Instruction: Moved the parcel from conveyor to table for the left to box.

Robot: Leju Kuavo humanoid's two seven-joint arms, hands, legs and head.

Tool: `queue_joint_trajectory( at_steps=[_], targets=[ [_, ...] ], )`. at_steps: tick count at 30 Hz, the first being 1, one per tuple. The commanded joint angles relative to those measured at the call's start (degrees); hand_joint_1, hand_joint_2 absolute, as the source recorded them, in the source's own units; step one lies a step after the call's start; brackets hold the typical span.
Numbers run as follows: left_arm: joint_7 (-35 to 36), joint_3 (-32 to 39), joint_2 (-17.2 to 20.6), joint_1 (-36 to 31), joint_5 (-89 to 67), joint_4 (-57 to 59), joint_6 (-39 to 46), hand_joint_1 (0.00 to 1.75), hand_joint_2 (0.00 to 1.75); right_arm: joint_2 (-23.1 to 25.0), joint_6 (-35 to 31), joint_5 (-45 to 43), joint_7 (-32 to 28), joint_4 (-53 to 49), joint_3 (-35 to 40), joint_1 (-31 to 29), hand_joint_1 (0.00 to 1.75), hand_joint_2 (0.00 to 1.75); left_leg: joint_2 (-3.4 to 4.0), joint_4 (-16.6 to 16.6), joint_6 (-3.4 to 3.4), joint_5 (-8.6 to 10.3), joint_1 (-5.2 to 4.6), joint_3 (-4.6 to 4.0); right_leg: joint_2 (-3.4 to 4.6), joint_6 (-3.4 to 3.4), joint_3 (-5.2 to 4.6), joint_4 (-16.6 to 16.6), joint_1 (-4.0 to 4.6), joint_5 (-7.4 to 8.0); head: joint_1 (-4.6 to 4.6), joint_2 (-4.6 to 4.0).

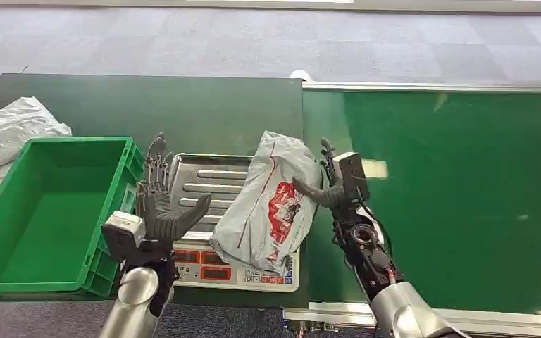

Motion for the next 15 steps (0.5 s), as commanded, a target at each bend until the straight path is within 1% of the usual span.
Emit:
queue_joint_trajectory(
  at_steps=[1, 5, 6, 7, 8, 9, 11, 12, 13, 15],
  targets=[
    [1.11, 0.3, 0.93, -1.66, -0.73, 4.05, -0.49, 0.0, 1.75, -1.35, -2.22, 3.62, 3.04, 8.83, 5.97, -4.63, 0.0, 1.75, 0.03, -0.05, 0.02, 0.04, -0.03, 0.04, -0.01, 0.0, 0.03, -0.05, -0.02, 0.04, 0.0, 0.0],
    [1.11, 0.3, 0.93, -1.66, -0.73, 4.05, -0.49, 0.0, 1.75, -1.35, -2.22, 3.62, 3.04, 8.83, 5.97, -4.63, 0.0, 1.75, 0.02, -0.07, 0.02, 0.06, -0.02, 0.03, -0.03, 0.0, 0.05, -0.08, -0.01, 0.07, 0.02, 0.0],
    [1.11, 0.38, 0.82, -1.51, -0.73, 3.97, -0.48, 0.0, 1.75, -1.42, -2.78, 4.28, 3.22, 8.83, 6.2, -4.61, 0.0, 1.75, -0.01, -0.03, 0.02, 0.03, -0.03, 0.02, -0.03, 0.0, 0.01, -0.02, -0.03, 0.02, 0.02, 0.0],
    [1.16, 0.55, 0.72, -1.53, -0.78, 3.9, -0.49, 0.0, 1.75, -1.45, -4.88, 5.37, 2.46, 8.41, 6.38, -4.6, 0.0, 1.75, 0.0, -0.03, 0.01, 0.03, -0.03, 0.02, -0.02, 0.0, 0.01, -0.01, -0.03, 0.02, 0.0, 0.0],
    [0.79, 0.98, 0.45, -1.42, -0.92, 3.49, -0.32, 0.0, 1.75, -1.12, -7.11, 6.3, -1.32, 7.64, 5.53, -4.57, 0.0, 1.75, 0.0, -0.05, 0.02, 0.05, -0.03, 0.03, -0.04, 0.0, 0.03, -0.04, -0.02, 0.04, 0.02, 0.0],
    [0.2, 0.99, 0.42, -1.35, -0.97, 3.07, -0.32, 0.0, 1.75, -0.91, -7.57, 5.82, -2.7, 6.87, 4.61, -4.45, 0.0, 1.75, 0.0, -0.02, 0.01, 0.03, -0.04, 0.01, -0.02, 0.0, 0.0, 0.0, -0.03, 0.02, 0.0, 0.0],
    [-2.26, -1.23, 1.34, -2.19, -4.27, 2.07, -1.77, 0.0, 1.75, 0.04, -9.69, 2.87, -10.44, 3.06, 0.69, -3.99, 0.0, 1.75, 0.04, 0.0, 0.01, 0.02, -0.02, -0.03, 0.01, -0.01, -0.05, 0.01, -0.02, 0.03, 0.02, 0.0],
    [-1.97, -2.31, 1.57, -2.55, -6.02, 1.88, -2.22, 0.0, 1.75, 0.31, -10.23, 2.0, -11.75, 1.64, -0.6, -3.91, 0.0, 1.75, 0.05, -0.01, 0.01, 0.05, -0.03, -0.06, 0.01, -0.01, -0.07, 0.0, -0.02, 0.06, 0.0, 0.0],
    [-1.52, -4.29, 1.77, -3.03, -9.35, 1.83, -3.77, 0.0, 1.75, 0.57, -11.83, 0.82, -14.8, -1.14, -2.67, -3.33, 0.0, 1.75, 0.03, 0.03, 0.01, 0.03, -0.04, -0.09, 0.01, -0.01, -0.12, 0.06, -0.03, 0.03, 0.02, 0.0],
    [0.84, -7.25, 1.82, -4.02, -13.54, 3.4, -6.94, 0.0, 1.75, 0.46, -12.5, -0.66, -16.34, -5.91, -4.97, -1.87, 0.0, 1.75, -0.03, 0.05, 0.01, 0.04, -0.03, -0.14, -0.06, 0.0, -0.14, 0.07, -0.03, 0.02, 0.0, 0.0]
  ],
)
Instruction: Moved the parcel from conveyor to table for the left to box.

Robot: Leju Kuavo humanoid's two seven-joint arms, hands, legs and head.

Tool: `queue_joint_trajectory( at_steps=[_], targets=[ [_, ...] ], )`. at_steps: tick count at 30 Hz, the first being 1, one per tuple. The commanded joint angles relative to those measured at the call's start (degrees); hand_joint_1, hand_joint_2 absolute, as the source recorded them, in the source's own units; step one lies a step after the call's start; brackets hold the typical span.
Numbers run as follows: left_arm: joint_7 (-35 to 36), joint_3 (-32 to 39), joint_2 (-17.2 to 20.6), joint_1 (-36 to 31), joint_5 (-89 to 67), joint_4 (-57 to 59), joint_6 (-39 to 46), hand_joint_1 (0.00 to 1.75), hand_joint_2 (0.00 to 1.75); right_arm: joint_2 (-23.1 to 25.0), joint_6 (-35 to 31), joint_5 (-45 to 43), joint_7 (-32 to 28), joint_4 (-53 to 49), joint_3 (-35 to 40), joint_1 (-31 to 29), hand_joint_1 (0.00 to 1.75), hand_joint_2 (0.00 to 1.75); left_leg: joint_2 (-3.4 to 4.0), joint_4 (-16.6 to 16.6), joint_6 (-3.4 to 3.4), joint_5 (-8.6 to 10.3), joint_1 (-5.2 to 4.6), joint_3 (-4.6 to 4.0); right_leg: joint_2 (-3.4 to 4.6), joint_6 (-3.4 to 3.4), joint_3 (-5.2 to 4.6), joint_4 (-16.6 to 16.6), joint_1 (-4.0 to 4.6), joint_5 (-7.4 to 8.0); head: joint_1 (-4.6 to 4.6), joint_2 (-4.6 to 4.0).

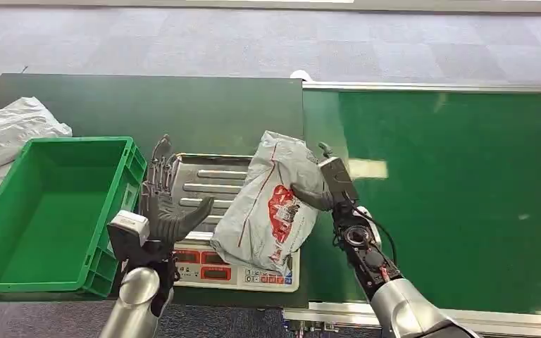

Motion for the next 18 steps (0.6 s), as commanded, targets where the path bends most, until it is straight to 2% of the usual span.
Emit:
queue_joint_trajectory(
  at_steps=[1, 6, 11, 18],
  targets=[
    [3.81, -9.04, 1.62, -4.43, -14.91, 4.69, -7.69, 0.0, 1.75, 0.72, -4.4, -5.62, -10.76, -11.7, -9.32, 0.85, 0.0, 1.75, -0.04, 0.04, 0.02, 0.05, -0.03, -0.13, -0.09, -0.01, -0.12, 0.05, -0.03, 0.02, 0.0, 0.0],
    [12.58, -13.15, 0.51, -8.18, -27.16, 16.74, -10.62, 0.0, 1.75, 0.06, -6.82, -5.93, -14.92, -18.6, -12.02, 5.31, 0.0, 1.75, -0.18, -0.08, 0.03, 0.08, -0.04, 0.03, -0.23, 0.01, 0.11, -0.08, -0.04, 0.01, 0.0, 0.0],
    [19.41, -13.6, -0.61, -12.29, -31.98, 28.75, -12.34, 0.0, 1.75, 0.02, -8.06, -5.13, -13.89, -23.13, -13.01, 8.03, 0.0, 1.75, -0.23, -0.11, 0.0, 0.12, -0.03, 0.03, -0.28, -0.03, 0.09, -0.12, -0.04, 0.05, -0.02, 0.0],
    [21.84, -13.65, -2.11, -15.04, -33.87, 37.38, -12.77, 0.0, 1.75, 0.27, -8.54, -4.06, -13.08, -23.63, -13.74, 9.29, 0.0, 1.75, -0.09, -0.06, 0.03, 0.05, -0.03, 0.07, -0.1, 0.01, 0.09, -0.08, -0.03, 0.03, 0.0, 0.0]
  ],
)
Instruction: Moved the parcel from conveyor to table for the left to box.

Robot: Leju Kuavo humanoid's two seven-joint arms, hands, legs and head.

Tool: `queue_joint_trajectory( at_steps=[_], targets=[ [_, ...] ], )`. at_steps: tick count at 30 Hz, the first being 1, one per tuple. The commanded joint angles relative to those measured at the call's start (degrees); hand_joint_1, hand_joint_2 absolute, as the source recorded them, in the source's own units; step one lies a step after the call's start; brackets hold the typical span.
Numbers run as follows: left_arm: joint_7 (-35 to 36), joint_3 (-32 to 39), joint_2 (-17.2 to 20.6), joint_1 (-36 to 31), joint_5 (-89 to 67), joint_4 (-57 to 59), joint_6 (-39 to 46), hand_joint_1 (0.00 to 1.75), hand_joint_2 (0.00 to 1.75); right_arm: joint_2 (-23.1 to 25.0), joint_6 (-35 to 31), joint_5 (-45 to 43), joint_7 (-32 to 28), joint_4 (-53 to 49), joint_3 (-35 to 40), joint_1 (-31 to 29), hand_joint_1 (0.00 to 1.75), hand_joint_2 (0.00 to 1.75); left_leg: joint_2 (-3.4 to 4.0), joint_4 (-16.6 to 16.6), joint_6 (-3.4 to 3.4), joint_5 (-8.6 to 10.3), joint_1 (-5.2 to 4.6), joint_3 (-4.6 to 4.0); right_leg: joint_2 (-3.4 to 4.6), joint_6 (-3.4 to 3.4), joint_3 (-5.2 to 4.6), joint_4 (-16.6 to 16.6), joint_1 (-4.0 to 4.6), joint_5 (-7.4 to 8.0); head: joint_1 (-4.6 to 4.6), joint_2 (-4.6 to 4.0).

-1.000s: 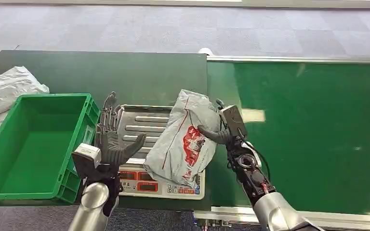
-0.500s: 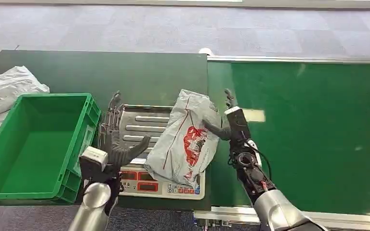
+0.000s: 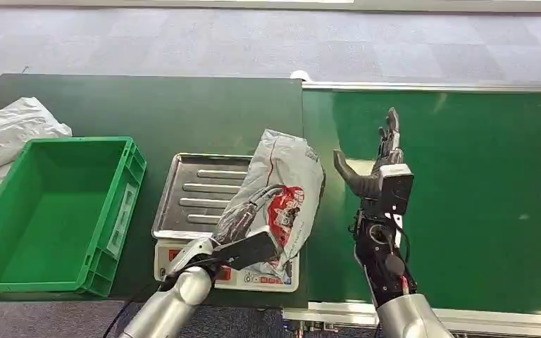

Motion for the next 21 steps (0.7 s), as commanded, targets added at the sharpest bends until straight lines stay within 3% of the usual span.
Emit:
queue_joint_trajectory(
  at_steps=[1, 13, 14, 15, 17, 21],
  targets=[
    [2.05, -1.94, -1.37, -5.98, -1.21, 17.51, -1.02, 0.0, 1.75, -0.28, -0.36, 0.68, 0.91, -3.04, -2.83, 1.94, 0.0, 1.75, -0.05, -0.12, 0.03, 0.1, -0.03, 0.06, -0.09, 0.01, 0.11, -0.14, -0.02, 0.08, 0.0, 0.0],
    [1.42, -1.57, -1.52, -5.96, -0.94, 16.95, -1.21, 0.0, 1.75, -0.32, -0.33, 0.81, 1.47, -3.85, -3.17, 2.55, 0.0, 1.75, -0.08, -0.03, 0.07, 0.14, -0.05, 0.44, -0.09, 0.08, 0.55, -0.04, -0.09, 0.11, 0.0, 0.0],
    [0.31, -1.53, -1.41, -5.6, -0.9, 15.9, -0.44, 1.29, 1.75, -0.32, -0.45, 0.88, 1.62, -4.29, -3.34, 2.91, 0.0, 1.75, 0.0, -0.17, 0.07, 0.32, -0.05, 0.25, -0.05, 0.06, 0.35, -0.19, -0.08, 0.32, 0.02, 0.0],
    [-0.34, -1.29, -1.4, -5.3, -0.66, 14.8, 0.06, 1.62, 1.75, -0.39, -0.43, 0.95, 1.76, -4.68, -3.45, 3.2, 0.0, 1.75, -0.06, -0.12, 0.07, 0.25, -0.05, 0.39, -0.09, 0.09, 0.5, -0.13, -0.09, 0.24, 0.0, 0.0],
    [-2.66, -0.64, -1.12, -4.04, 0.82, 11.02, 1.07, 1.75, 1.75, -0.55, -0.33, 1.06, 2.11, -5.69, -3.64, 3.94, 0.0, 1.75, -0.07, -0.06, 0.07, 0.19, -0.05, 0.48, -0.08, 0.1, 0.59, -0.06, -0.09, 0.18, 0.0, 0.0],
    [-7.7, 2.4, -0.69, -0.65, 6.97, 2.27, 3.95, 1.75, 1.75, -0.78, -0.29, 0.82, 2.51, -6.25, -3.83, 4.69, 0.0, 1.75, -0.02, -0.06, 0.08, 0.21, -0.04, 0.41, -0.05, 0.1, 0.52, -0.09, -0.08, 0.21, 0.02, 0.0]
  ],
)
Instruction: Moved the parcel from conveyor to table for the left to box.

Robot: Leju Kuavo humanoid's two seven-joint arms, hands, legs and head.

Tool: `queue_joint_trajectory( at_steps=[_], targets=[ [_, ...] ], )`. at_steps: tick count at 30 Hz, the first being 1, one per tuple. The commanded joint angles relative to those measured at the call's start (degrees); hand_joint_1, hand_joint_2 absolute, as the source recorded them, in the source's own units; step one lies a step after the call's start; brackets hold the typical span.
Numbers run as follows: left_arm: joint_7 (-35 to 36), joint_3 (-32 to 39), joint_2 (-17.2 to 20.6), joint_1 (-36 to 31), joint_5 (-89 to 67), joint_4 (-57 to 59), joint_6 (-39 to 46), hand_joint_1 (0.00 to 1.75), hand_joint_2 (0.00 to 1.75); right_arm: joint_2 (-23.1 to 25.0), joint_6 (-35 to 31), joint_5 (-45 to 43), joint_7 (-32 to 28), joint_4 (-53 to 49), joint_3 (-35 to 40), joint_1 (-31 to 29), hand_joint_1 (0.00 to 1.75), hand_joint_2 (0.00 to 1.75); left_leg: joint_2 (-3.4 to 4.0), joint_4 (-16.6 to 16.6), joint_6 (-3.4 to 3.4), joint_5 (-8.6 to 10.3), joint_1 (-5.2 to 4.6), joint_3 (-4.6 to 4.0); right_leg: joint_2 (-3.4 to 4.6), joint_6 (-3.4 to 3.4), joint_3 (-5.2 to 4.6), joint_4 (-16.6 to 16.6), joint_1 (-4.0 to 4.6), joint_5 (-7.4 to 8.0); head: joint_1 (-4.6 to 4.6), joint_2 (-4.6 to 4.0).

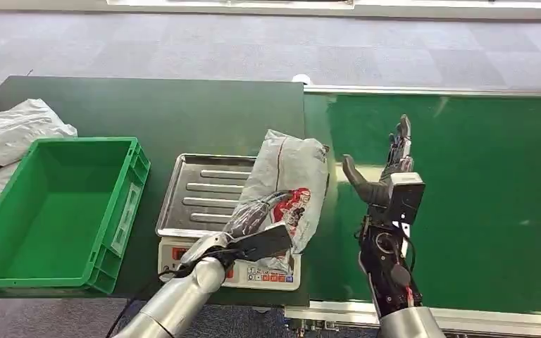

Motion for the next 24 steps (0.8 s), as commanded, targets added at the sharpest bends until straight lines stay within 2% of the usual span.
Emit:
queue_joint_trajectory(
  at_steps=[1, 10, 18, 22, 23, 24],
  targets=[
    [-7.26, 3.36, 1.72, 5.65, 8.15, -10.27, 3.57, 1.75, 1.75, -0.89, -0.19, -0.15, 0.96, -1.34, -1.74, 1.38, 0.0, 1.75, 0.09, -0.02, 0.01, 0.01, -0.02, -0.07, 0.07, -0.01, -0.11, -0.02, -0.01, 0.03, 0.0, 0.0],
    [-13.56, 7.86, 1.48, 8.31, 16.48, -17.31, 8.72, 1.75, 1.75, -0.94, 0.27, -1.04, 0.25, 0.43, -1.36, -0.12, 0.0, 1.75, 0.16, -0.01, -0.01, 0.01, 0.0, -0.45, 0.14, -0.02, -0.57, 0.01, 0.02, 0.06, 0.0, 0.0],
    [-24.54, 14.44, 1.77, 11.46, 28.08, -27.11, 20.2, 1.75, 1.75, -0.12, -0.11, -2.32, -0.67, 3.55, -0.81, -2.73, 0.0, 1.75, 0.3, -0.01, 0.0, 0.0, -0.01, -0.58, 0.28, -0.01, -0.71, 0.01, 0.03, 0.09, 0.0, 0.0],
    [-24.87, 14.77, 2.39, 11.42, 28.72, -28.0, 21.06, 1.75, 1.75, -0.15, -0.15, -2.54, -0.69, 4.31, -0.76, -3.39, 0.0, 1.75, 0.25, -0.02, -0.02, 0.01, 0.0, -0.59, 0.24, -0.03, -0.7, 0.01, 0.03, 0.08, 0.0, 0.0],
    [-24.87, 14.39, 2.99, 11.77, 28.7, -30.13, 24.13, 1.75, 1.75, -0.21, -0.22, -2.74, -0.89, 4.86, -0.65, -3.73, 0.0, 1.75, 0.36, -0.11, -0.01, 0.08, 0.0, -0.6, 0.31, -0.05, -0.74, -0.08, 0.04, 0.18, 0.0, 0.0],
    [-24.87, 13.34, 4.2, 12.0, 30.08, -31.42, 26.38, 1.75, 1.75, -0.25, -0.31, -3.01, -1.04, 5.31, -0.54, -3.97, 0.0, 1.75, 0.13, -0.01, -0.02, -0.01, 0.0, -0.57, 0.13, -0.01, -0.65, 0.03, 0.03, 0.03, 0.0, 0.0]
  ],
)
